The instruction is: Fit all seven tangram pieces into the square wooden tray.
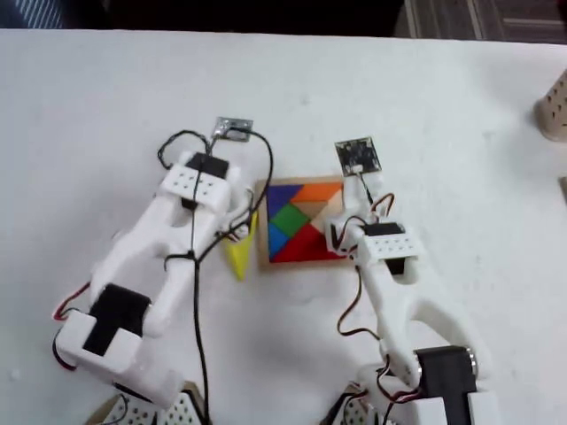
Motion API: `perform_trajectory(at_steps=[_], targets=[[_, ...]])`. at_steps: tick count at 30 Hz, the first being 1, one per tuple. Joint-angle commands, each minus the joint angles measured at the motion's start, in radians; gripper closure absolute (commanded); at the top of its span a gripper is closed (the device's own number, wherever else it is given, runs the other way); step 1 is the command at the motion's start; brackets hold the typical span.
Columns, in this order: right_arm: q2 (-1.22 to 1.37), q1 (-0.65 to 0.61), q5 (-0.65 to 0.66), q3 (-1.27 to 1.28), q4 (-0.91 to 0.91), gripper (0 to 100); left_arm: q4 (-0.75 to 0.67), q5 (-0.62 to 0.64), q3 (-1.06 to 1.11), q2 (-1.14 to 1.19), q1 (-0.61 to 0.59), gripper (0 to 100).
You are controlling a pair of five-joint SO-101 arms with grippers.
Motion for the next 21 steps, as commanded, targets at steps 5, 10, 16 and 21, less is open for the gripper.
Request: perform_trajectory(at_steps=[5,10,16,21], targets=[[-0.012,0.012,0.018,-0.023,-0.019,98.1,-0.058,-0.028,0.02,0.001,0.13,92],[-0.013,0.047,0.018,-0.023,-0.019,98.1,-0.061,-0.075,0.021,0.01,0.151,92],[-0.015,0.059,0.018,-0.023,-0.015,98.1,-0.132,-0.078,0.1,0.01,0.153,92],[-0.015,0.101,0.018,-0.044,0.005,98.1,-0.21,-0.08,0.175,0.008,0.151,92]])
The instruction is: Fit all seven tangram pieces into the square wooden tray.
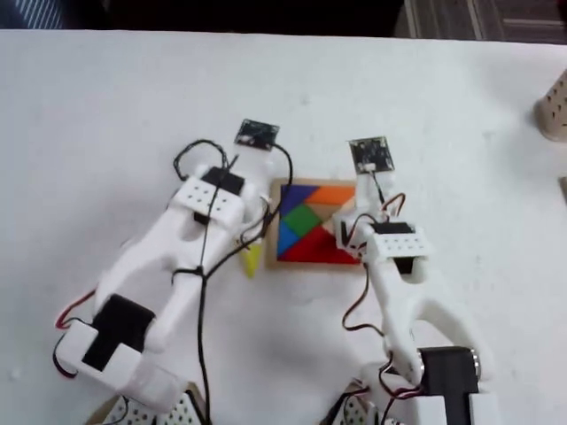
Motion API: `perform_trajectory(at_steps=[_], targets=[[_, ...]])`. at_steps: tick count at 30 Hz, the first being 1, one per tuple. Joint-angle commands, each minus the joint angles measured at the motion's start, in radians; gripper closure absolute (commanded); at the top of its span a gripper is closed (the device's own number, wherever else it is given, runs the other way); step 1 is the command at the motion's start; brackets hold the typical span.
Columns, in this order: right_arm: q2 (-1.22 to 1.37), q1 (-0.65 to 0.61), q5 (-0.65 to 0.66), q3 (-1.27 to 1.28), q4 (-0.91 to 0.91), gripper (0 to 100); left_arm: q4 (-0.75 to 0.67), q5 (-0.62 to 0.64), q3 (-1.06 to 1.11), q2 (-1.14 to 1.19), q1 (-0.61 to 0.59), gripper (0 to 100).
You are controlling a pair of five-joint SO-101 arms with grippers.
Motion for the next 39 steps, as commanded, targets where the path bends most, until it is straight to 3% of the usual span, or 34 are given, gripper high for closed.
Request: perform_trajectory(at_steps=[1,12,19,28,36,39], targets=[[-0.015,0.028,0.018,-0.049,0.019,98.1,-0.058,-0.017,0.091,0.013,0.061,92],[-0.015,0.047,0.018,-0.058,0.038,98.1,-0.06,-0.018,0.094,0.016,0.068,92],[-0.044,0.056,0.02,-0.052,0.039,98.1,-0.06,-0.018,0.098,0.016,0.068,74],[-0.131,0.058,0.02,-0.003,0.045,98.1,-0.097,-0.018,0.094,0.016,0.068,84],[-0.134,0.059,0.02,0.002,0.045,98.1,-0.103,-0.017,0.092,0.01,0.058,84],[-0.131,0.056,0.02,0.002,0.044,98.1,-0.095,-0.012,0.091,0.005,0.012,80]])
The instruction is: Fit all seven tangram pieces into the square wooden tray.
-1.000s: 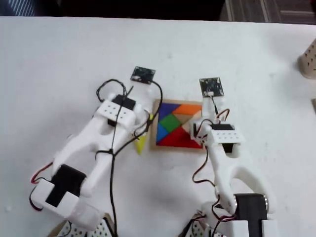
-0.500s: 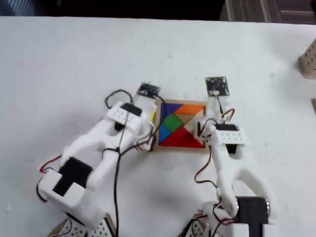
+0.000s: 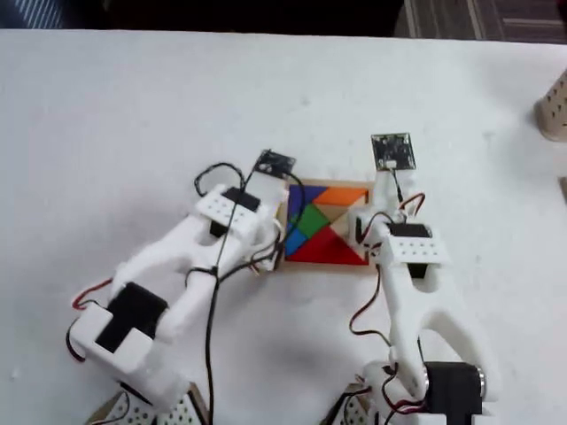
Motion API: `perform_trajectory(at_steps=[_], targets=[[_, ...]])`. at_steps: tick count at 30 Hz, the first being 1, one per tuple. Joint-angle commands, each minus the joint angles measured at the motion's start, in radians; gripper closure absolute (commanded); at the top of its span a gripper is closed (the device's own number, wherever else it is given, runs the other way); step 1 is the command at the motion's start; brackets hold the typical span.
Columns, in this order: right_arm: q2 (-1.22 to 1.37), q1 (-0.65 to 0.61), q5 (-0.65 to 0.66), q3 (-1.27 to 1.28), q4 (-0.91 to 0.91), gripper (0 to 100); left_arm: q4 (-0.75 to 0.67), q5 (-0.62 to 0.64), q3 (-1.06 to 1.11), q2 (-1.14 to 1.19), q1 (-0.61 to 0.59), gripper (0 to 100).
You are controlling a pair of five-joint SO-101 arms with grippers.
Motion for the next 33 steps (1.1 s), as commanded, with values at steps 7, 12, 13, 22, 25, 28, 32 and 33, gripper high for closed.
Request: perform_trajectory(at_steps=[7,12,13,22,25,28,32,33], targets=[[-0.042,-0.001,0.02,-0.005,0.007,98.1,-0.021,-0.005,0.002,-0.019,-0.097,68],[-0.041,-0.002,0.02,-0.005,0.007,98.1,-0.006,-0.008,-0.015,-0.022,-0.16,72],[-0.041,-0.002,0.02,-0.005,0.007,98.1,0.006,-0.006,-0.028,-0.022,-0.179,72],[-0.039,-0.002,0.018,-0.003,0.005,98.1,-0.025,-0.005,-0.064,-0.012,-0.302,64],[-0.039,-0.004,0.018,0.011,-0.004,98.1,-0.031,-0.005,-0.063,-0.01,-0.302,63],[-0.041,-0.024,0.018,0.052,-0.074,98.1,-0.049,-0.005,-0.063,-0.01,-0.302,63],[-0.041,-0.024,0.018,0.069,-0.104,98.1,-0.098,-0.005,-0.041,-0.01,-0.302,63],[-0.041,-0.024,0.018,0.071,-0.105,98.1,-0.106,-0.003,-0.04,-0.01,-0.302,63]])
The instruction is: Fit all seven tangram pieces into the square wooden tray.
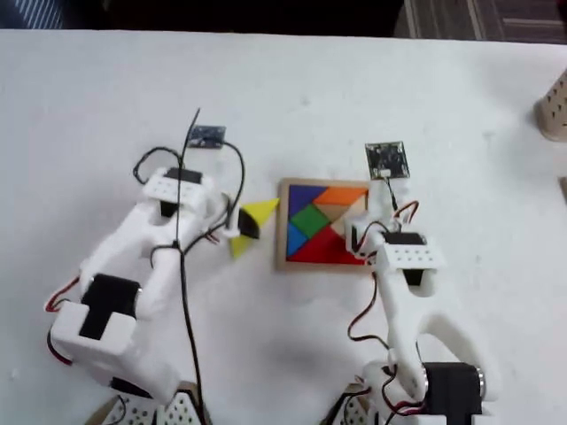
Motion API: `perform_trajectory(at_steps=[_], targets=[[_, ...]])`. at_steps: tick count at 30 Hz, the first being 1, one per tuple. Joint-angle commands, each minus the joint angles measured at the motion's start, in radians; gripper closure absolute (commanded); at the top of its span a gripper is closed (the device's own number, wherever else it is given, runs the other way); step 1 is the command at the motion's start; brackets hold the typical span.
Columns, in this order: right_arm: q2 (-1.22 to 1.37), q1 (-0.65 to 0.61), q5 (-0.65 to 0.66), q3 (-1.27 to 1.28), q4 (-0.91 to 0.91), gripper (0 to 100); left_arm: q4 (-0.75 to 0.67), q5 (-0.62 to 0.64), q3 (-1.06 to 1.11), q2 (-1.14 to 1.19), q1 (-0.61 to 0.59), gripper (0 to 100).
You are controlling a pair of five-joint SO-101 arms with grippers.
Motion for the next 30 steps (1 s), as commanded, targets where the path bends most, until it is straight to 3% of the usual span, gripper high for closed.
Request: perform_trajectory(at_steps=[1,15,20,25,30], targets=[[-0.041,-0.005,0.018,-0.005,-0.027,98.1,-0.052,-0.002,-0.015,-0.013,-0.018,63],[-0.044,0.028,0.018,0.012,-0.021,98.1,-0.051,-0.005,-0.023,-0.015,-0.068,62],[-0.042,0.013,0.018,0.012,-0.021,98.1,-0.054,-0.002,-0.025,-0.013,-0.064,52],[-0.042,-0.013,0.02,0.014,-0.012,98.1,-0.092,-0.009,-0.072,0.036,-0.065,55],[-0.042,-0.022,0.02,0.014,-0.005,98.1,0.06,-0.164,-0.261,0.18,-0.041,55]])
